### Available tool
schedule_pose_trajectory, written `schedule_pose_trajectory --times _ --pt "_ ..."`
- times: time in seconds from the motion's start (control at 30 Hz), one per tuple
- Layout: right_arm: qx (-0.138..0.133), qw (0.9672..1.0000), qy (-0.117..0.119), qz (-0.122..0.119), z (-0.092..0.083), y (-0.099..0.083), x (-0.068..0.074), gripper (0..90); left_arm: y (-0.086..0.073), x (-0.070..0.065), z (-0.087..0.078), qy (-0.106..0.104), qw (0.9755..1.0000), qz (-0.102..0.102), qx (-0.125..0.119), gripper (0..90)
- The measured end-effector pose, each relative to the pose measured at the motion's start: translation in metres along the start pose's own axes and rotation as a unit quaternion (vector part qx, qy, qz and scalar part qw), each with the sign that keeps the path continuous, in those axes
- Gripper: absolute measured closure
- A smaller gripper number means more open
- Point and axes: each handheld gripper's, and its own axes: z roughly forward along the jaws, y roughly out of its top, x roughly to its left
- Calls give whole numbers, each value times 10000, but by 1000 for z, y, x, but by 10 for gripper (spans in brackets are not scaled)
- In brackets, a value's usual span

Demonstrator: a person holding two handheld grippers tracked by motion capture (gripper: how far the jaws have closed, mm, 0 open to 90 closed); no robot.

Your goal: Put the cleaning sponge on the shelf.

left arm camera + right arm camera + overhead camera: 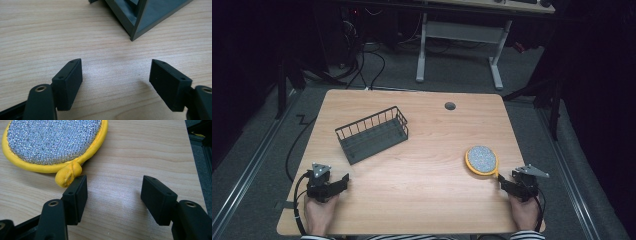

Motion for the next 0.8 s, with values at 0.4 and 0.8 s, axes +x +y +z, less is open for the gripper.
schedule_pose_trajectory --times 0.4,0.8 --pt "2 10000 -1 5 0 0 0 385 7 1 -12 -118 9998 -3 -151 316" --pt "4 10000 3 -4 0 0 0 380 32 4 -37 -305 9985 -18 -447 346"
